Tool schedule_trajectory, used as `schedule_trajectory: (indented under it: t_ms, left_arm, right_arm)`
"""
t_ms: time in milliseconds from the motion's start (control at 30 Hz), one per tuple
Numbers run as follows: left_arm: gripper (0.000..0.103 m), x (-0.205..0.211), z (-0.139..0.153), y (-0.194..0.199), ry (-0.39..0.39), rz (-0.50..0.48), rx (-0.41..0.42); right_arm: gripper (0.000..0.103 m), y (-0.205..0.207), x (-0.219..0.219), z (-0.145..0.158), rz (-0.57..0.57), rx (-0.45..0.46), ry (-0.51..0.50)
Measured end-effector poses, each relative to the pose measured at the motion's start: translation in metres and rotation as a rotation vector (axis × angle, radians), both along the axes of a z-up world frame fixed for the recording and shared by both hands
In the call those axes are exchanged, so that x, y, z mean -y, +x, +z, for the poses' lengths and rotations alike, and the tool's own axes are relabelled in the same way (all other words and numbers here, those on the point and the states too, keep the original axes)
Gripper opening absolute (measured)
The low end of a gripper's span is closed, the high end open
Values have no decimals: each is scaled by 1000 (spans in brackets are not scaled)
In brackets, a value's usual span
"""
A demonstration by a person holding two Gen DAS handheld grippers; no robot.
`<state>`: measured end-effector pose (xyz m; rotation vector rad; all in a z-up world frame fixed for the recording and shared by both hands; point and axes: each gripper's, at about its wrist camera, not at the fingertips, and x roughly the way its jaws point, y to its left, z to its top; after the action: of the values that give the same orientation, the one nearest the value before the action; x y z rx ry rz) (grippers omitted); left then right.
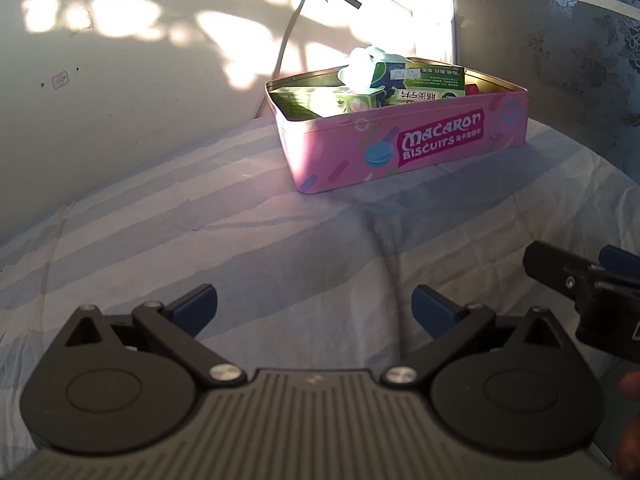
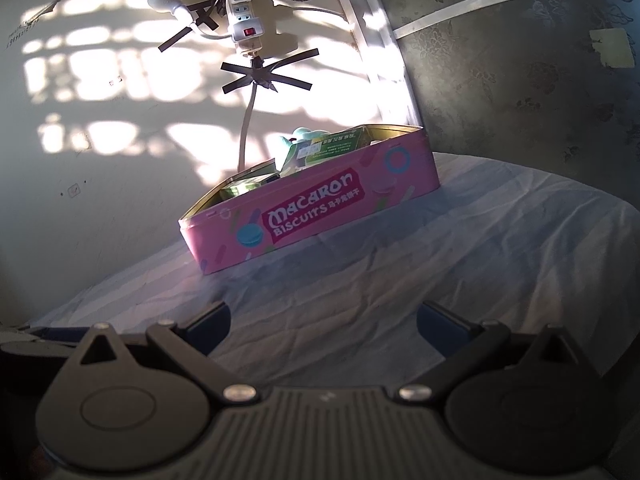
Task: Organize objects
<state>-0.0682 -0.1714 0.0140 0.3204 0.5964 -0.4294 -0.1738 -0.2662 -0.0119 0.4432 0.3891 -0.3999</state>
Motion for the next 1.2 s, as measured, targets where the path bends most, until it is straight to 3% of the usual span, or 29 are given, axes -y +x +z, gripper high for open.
schedule_trajectory:
  t_ms: [1200]
  left_arm:
    - [103,-17,-12,21,-34,100,-108]
  right_arm:
    - [103,6,1,-5,24,-22,-2]
